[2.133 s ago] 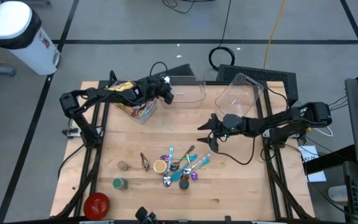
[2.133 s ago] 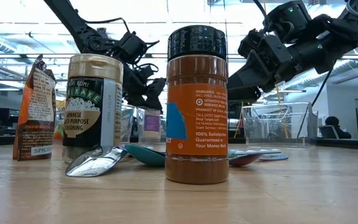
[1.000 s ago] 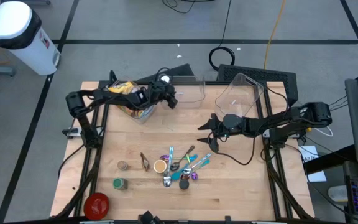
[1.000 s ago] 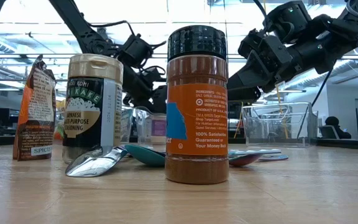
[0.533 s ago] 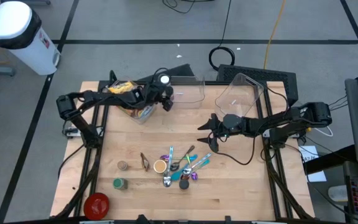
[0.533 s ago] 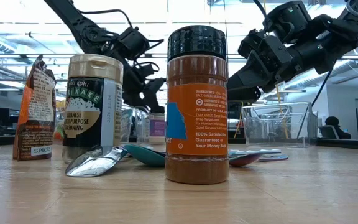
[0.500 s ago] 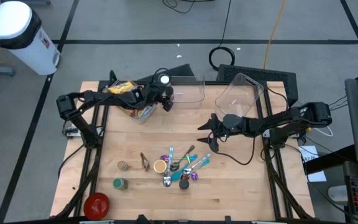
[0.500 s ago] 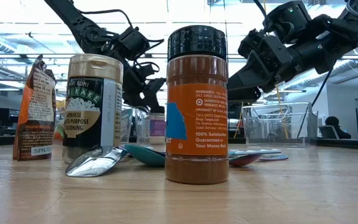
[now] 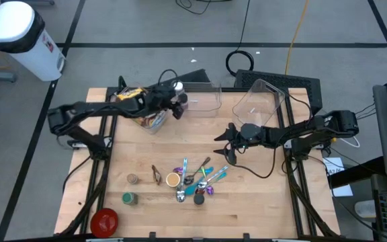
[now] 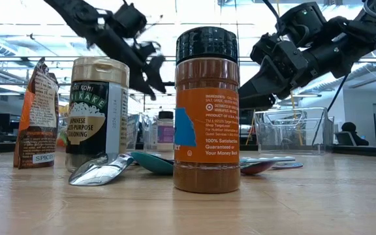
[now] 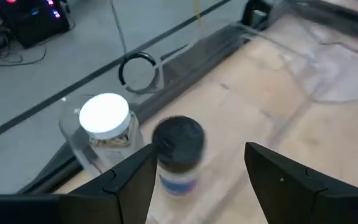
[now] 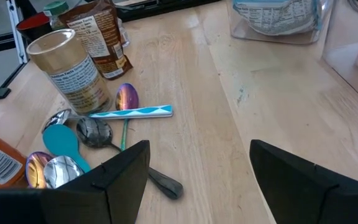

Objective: Pick & Place Food Item
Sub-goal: Put the brown seasoning bottle into the middle transparent bin

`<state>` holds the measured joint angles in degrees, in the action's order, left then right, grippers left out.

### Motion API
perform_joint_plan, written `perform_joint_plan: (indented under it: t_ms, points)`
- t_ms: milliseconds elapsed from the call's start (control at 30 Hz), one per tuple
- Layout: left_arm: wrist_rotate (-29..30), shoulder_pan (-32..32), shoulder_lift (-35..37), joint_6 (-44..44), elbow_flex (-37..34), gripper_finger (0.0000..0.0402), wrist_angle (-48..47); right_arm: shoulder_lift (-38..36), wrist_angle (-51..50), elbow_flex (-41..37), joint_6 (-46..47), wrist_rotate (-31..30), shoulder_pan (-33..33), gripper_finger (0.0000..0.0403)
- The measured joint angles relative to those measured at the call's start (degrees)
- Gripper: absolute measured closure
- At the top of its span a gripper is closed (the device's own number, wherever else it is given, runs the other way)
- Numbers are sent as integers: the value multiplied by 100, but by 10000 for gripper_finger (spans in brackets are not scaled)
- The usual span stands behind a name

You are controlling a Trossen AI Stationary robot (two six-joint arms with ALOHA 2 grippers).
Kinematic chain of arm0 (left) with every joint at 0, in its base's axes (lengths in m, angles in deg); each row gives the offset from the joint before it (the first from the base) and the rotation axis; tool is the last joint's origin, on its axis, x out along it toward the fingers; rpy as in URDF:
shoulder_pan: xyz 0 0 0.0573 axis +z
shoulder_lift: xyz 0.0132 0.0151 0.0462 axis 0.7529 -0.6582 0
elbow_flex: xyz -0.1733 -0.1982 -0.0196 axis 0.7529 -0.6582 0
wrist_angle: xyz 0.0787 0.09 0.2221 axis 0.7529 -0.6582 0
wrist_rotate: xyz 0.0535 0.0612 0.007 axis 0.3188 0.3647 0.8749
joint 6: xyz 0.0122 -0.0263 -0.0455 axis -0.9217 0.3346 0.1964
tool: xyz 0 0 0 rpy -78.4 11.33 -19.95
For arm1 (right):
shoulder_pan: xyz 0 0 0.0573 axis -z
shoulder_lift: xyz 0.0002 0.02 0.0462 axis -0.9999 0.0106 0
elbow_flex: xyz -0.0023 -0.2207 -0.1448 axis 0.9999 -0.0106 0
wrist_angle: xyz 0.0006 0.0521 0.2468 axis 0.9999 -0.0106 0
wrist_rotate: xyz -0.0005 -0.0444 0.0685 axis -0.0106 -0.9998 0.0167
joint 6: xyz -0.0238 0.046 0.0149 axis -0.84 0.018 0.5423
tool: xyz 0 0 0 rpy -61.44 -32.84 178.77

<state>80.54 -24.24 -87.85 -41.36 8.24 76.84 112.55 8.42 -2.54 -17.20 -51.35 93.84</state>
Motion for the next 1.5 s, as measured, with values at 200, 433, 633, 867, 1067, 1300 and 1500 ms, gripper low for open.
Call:
perform_joint_plan:
  t_ms: [200,433,633,867,1067,1300,1500]
  points:
    - [8,-530,949,-144,4,151,-582,0,-5,0,1,20,-2,135]
    - [-16,-1547,1893,-252,4,151,-942,0,-3,0,1,20,-4,135]
    - [-308,-2463,2509,195,9,151,-2152,0,-3,0,1,20,-4,135]
    - [-641,-3440,2769,1542,3,151,-4686,0,-3,0,102,13,-4,135]
    - [-1101,-4258,2691,3140,-610,151,-5692,0,-1,0,106,4,-4,135]
    - [-1419,-4739,2687,4464,-1412,151,-5692,0,-1,0,207,2,-4,135]
    - [-1637,-4866,2687,5105,-1716,151,-5688,0,-1,0,281,15,-10,135]
